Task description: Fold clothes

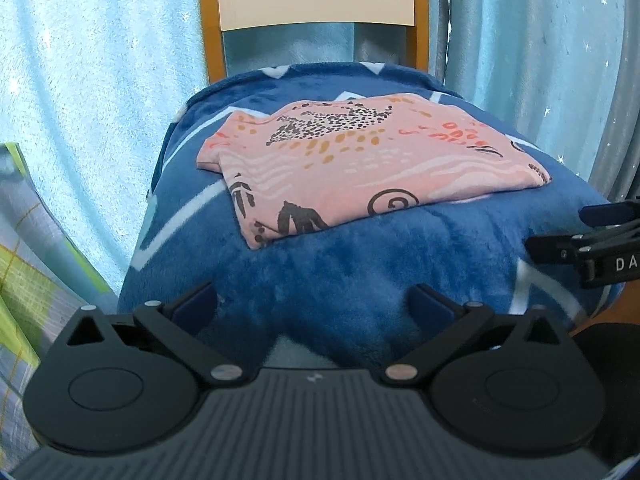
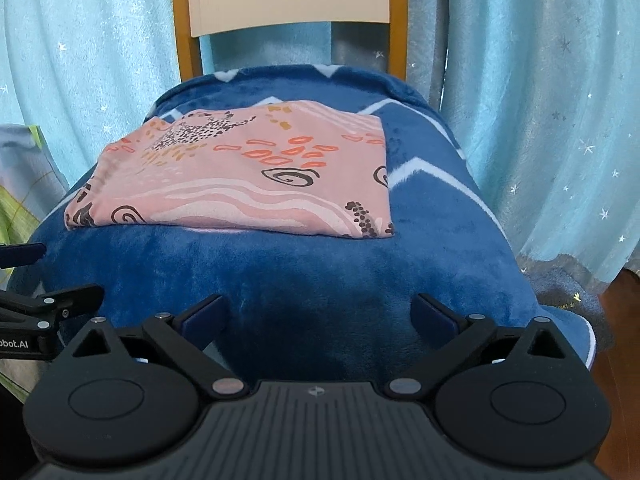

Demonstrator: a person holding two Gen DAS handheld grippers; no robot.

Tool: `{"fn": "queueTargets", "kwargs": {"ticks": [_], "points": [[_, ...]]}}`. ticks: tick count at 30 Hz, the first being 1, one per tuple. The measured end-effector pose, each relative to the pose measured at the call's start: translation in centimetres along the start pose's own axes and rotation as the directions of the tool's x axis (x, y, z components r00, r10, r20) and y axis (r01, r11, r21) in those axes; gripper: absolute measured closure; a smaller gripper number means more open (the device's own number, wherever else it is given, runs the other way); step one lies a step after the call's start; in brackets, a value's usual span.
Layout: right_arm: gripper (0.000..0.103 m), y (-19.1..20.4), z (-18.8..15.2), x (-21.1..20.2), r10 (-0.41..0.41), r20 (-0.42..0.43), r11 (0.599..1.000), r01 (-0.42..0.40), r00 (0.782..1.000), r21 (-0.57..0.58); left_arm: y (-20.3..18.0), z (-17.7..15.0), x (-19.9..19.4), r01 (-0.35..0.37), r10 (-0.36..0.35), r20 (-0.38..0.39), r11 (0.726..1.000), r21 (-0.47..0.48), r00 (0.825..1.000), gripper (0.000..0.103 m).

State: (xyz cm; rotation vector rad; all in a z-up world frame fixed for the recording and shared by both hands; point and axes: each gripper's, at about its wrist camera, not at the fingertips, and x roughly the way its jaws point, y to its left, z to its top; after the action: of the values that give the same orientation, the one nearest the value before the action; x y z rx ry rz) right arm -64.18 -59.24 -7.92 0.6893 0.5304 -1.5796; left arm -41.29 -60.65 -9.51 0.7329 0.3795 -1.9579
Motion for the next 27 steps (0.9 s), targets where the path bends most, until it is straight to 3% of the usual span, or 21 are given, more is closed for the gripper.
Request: {"fn": "queueTargets", "kwargs": {"ticks": [27], "points": [[0.000,0.09,0.14,0.93,-0.020,0.012,1.000,0.020,1.000,-0.023,-0.40,0.15,0.47,-0.026,0.026,-0.010,1.000,-0.014,1.000,0.000]]}}
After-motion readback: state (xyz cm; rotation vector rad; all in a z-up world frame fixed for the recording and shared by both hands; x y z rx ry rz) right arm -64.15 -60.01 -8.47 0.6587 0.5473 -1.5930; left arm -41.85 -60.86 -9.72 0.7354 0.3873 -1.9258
